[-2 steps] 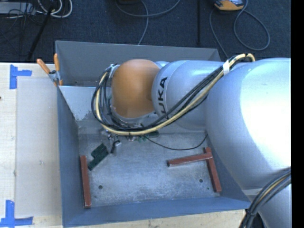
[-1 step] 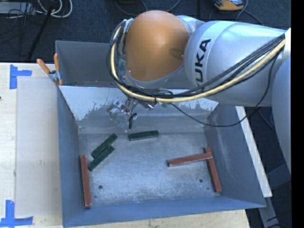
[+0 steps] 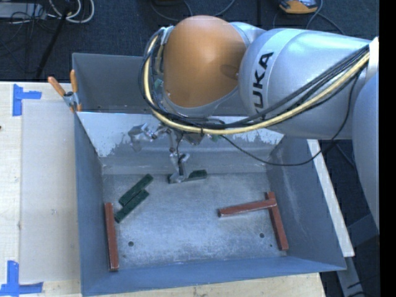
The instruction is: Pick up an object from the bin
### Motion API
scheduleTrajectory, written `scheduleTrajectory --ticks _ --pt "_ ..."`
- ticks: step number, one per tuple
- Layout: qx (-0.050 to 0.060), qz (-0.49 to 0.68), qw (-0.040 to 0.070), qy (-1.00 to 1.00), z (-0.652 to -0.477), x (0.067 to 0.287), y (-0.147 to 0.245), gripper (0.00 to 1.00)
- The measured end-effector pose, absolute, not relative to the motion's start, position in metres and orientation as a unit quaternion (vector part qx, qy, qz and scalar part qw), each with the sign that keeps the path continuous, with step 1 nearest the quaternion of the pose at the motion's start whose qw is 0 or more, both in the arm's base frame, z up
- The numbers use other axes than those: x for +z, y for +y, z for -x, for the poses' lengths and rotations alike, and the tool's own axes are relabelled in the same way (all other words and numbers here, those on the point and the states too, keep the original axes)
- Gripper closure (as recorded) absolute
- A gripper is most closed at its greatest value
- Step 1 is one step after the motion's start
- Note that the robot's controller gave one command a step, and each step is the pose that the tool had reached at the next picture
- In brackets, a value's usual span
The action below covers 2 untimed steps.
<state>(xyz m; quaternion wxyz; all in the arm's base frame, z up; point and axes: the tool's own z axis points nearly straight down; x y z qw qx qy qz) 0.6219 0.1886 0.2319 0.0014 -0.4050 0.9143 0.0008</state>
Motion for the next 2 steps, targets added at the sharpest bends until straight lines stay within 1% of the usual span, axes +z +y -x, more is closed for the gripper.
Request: scheduleTrajectory --ticks 1,2 --pt "0.001 0.405 0.001 0.915 -0.622 0.2319 0.1884 1.0" --pt "0.001 0.404 0.001 0.915 -0.622 0.2318 0.1884 0.0"
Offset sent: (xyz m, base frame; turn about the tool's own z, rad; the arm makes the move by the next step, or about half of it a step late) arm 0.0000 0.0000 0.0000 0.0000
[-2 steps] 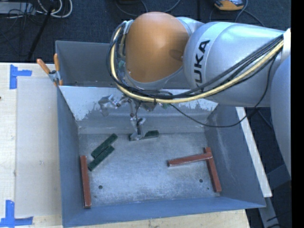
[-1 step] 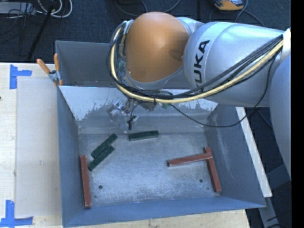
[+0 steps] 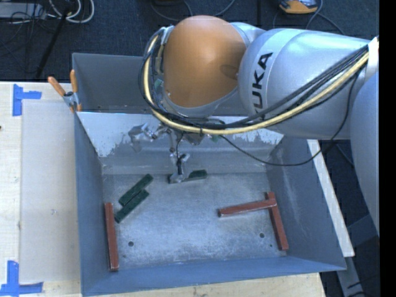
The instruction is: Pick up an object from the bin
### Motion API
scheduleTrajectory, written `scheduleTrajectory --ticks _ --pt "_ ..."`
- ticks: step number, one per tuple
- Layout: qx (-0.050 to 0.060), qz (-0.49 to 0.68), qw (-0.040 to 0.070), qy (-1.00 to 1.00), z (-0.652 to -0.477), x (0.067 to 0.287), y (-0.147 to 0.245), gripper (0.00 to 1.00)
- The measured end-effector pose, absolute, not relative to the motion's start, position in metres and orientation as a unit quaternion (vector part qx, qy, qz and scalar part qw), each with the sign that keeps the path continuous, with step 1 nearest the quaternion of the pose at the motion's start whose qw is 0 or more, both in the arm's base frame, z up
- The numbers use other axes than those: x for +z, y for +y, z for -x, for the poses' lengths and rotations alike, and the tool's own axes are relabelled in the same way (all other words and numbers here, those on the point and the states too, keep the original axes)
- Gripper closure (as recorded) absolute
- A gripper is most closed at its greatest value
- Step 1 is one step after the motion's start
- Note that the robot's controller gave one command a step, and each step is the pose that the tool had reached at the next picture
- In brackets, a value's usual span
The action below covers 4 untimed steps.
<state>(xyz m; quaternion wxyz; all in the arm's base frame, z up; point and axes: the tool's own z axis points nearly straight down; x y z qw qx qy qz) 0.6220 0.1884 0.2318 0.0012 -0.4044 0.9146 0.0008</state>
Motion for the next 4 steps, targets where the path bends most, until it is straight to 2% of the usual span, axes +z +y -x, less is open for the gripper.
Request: scheduleTrajectory --ticks 1,2,3,4 --pt "0.001 0.368 -0.005 0.93 -0.568 0.145 0.2 0.0" --pt "0.001 0.336 -0.001 0.942 -0.601 0.065 0.22 0.0" --pt "0.001 0.335 0.001 0.942 -0.603 0.07 0.22 1.0" --pt "0.0 0.344 0.005 0.939 -0.592 0.214 0.206 1.0"
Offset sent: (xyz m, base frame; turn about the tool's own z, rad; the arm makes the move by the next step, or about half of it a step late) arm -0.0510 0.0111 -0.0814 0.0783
